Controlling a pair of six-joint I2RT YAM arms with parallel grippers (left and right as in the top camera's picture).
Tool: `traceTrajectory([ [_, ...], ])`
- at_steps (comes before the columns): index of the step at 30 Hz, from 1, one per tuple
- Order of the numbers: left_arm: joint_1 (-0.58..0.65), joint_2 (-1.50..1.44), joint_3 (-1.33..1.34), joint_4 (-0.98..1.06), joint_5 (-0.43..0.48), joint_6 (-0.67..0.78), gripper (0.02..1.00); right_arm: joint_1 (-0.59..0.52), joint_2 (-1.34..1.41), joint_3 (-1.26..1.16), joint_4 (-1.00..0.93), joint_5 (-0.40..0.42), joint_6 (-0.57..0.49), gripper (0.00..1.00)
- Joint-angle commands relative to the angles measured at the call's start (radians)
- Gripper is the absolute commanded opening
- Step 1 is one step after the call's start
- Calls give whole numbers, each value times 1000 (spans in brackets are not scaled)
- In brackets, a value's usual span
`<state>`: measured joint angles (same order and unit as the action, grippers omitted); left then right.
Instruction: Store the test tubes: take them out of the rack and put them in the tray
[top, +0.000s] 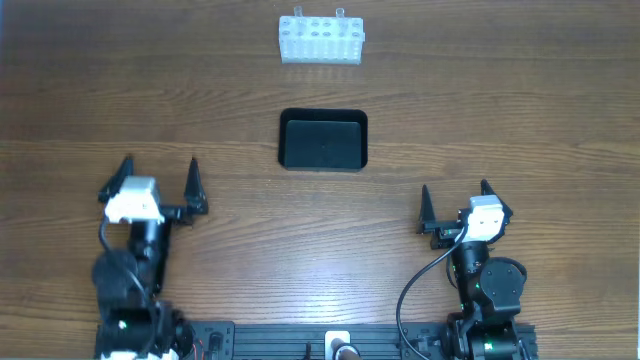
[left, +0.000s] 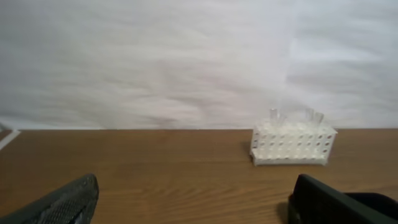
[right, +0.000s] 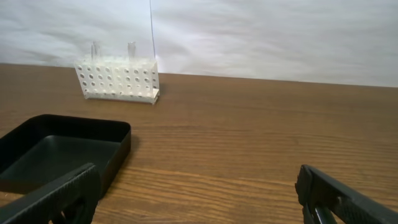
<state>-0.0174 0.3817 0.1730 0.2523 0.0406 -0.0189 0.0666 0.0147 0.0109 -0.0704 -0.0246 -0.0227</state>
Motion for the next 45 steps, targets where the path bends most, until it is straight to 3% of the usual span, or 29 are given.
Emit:
traceTrajectory([
  [1, -4, 227, 212, 14, 86, 10, 998, 5, -10, -6, -2, 3, 7, 991],
  [10, -99, 716, 618, -2, 109, -56, 998, 5, -10, -6, -2, 3, 7, 991],
  [19, -249, 1135, 926, -6, 51, -60, 998, 5, -10, -6, -2, 3, 7, 991],
  [26, -341, 1418, 1183, -71, -66, -128, 998, 5, -10, -6, -2, 3, 7, 991],
  [45, -405, 1735, 1412, -159, -245, -207, 998, 5, -10, -6, -2, 3, 7, 993],
])
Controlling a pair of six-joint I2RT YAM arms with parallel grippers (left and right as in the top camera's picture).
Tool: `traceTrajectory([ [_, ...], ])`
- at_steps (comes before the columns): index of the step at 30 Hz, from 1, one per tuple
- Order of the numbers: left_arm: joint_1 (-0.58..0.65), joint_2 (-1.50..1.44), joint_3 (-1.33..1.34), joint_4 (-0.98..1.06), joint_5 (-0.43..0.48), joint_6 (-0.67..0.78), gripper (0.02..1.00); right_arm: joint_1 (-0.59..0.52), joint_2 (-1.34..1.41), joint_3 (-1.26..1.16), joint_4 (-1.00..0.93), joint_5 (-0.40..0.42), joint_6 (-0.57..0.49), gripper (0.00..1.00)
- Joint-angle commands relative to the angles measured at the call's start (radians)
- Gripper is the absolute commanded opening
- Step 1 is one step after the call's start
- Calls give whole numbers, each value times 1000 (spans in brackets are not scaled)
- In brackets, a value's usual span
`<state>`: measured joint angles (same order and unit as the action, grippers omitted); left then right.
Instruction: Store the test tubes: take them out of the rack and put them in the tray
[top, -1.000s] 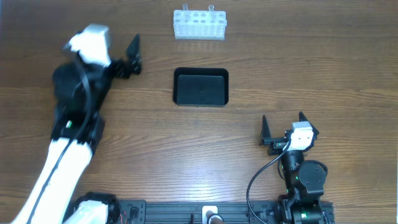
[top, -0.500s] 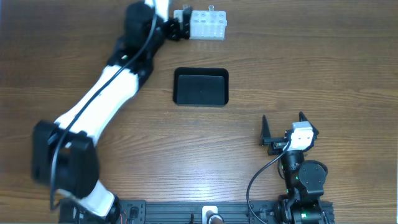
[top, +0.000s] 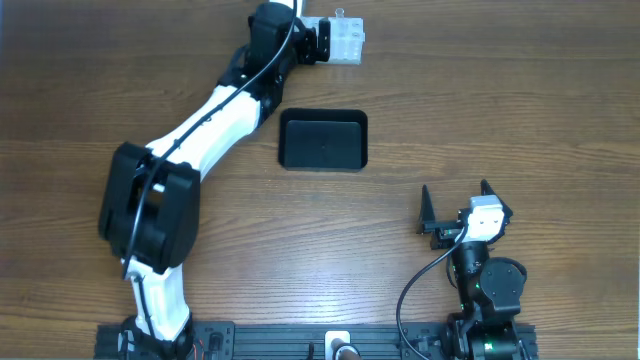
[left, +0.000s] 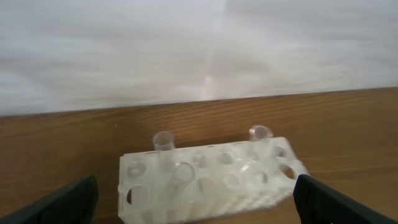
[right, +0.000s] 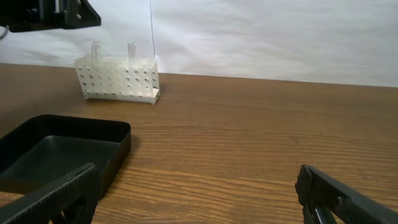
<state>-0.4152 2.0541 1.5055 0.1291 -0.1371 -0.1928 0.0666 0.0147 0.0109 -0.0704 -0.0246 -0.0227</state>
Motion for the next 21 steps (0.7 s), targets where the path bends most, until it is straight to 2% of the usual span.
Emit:
traceTrajectory([
  [1, -8, 73, 97, -56, -68, -40, 998, 5, -10, -6, -2, 3, 7, 991],
  [10, -22, 138, 159, -98, -112, -108, 996, 5, -10, -6, -2, 3, 7, 991],
  [21, -59, 161, 179, -131, -188, -111, 998, 5, -10, -6, -2, 3, 7, 991],
])
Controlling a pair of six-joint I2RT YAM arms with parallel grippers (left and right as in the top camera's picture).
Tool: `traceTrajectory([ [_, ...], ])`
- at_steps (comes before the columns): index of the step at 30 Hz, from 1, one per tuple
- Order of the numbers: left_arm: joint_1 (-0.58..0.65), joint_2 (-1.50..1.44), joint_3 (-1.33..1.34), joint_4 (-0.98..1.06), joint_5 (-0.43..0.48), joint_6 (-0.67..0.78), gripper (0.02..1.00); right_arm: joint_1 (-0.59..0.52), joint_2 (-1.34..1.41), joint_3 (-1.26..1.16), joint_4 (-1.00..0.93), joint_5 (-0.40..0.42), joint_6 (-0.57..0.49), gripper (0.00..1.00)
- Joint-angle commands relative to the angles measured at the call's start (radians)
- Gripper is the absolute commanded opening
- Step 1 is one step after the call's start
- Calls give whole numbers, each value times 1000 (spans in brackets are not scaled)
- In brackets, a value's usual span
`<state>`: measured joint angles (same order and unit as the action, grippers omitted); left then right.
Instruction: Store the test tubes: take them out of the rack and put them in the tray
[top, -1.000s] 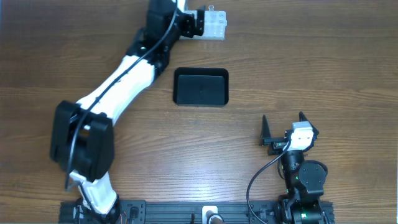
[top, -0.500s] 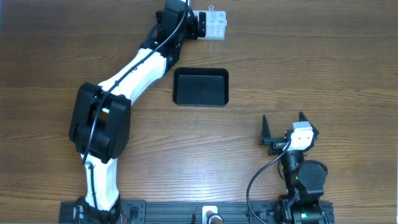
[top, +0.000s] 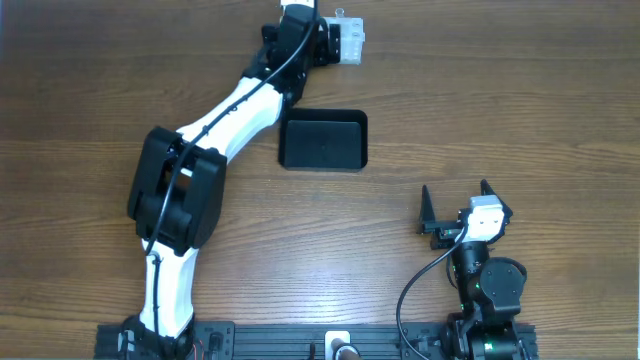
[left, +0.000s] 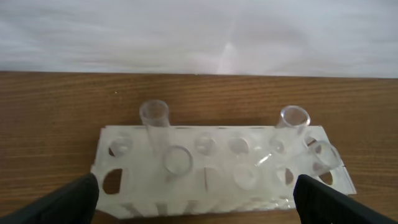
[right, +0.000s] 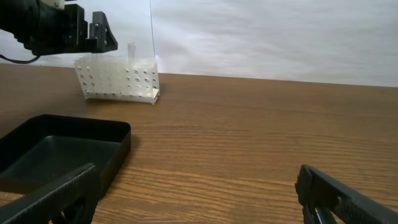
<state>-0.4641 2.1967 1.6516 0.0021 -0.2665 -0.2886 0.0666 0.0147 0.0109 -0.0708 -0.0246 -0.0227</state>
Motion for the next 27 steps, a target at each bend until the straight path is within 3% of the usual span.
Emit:
traceTrajectory([
  [1, -13, 21, 34, -3, -70, -16, 998, 5, -10, -6, -1, 3, 7, 991],
  [15, -11, 95, 122, -14, -113, -16, 978, 5, -10, -6, -2, 3, 7, 991],
  [27, -8, 125, 128, -10, -132, -16, 855, 5, -10, -6, -1, 3, 7, 993],
])
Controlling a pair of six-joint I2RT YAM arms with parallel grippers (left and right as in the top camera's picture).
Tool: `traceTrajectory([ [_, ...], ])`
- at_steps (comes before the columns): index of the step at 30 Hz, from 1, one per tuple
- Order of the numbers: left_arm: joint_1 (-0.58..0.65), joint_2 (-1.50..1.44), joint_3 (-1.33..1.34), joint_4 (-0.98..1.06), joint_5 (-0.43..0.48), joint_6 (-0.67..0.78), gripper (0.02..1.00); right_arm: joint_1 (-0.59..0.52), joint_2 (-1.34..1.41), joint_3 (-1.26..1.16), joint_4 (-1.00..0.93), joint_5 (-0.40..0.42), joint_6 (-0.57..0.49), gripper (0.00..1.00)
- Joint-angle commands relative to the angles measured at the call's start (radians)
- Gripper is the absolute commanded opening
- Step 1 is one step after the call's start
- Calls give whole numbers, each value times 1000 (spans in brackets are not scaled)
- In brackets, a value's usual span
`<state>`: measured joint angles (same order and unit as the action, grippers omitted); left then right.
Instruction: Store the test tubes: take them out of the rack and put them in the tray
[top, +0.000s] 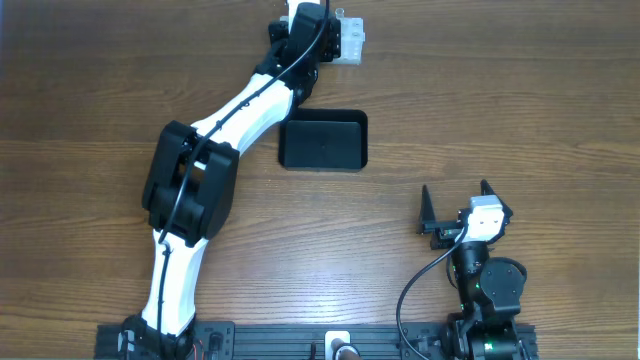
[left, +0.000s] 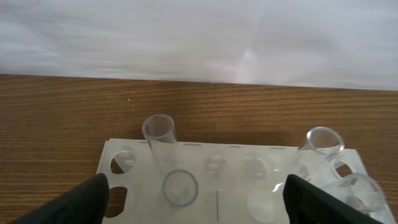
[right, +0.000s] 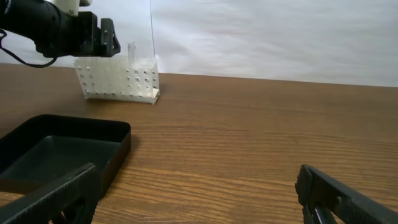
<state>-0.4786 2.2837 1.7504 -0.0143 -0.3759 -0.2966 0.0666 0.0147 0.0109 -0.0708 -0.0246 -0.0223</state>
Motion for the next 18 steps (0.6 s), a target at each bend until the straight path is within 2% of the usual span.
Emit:
traceTrajectory([
  [1, 8, 41, 32, 6, -23, -8, 842, 5, -10, -6, -2, 3, 7, 993],
  [8, 12, 53, 47, 10, -23, -8, 684, 5, -10, -6, -1, 3, 7, 991],
  [13, 12, 53, 47, 10, -23, -8, 538, 5, -10, -6, -1, 3, 7, 991],
  [18, 12, 53, 47, 9, -22, -8, 450, 5, -10, -6, -2, 3, 7, 993],
])
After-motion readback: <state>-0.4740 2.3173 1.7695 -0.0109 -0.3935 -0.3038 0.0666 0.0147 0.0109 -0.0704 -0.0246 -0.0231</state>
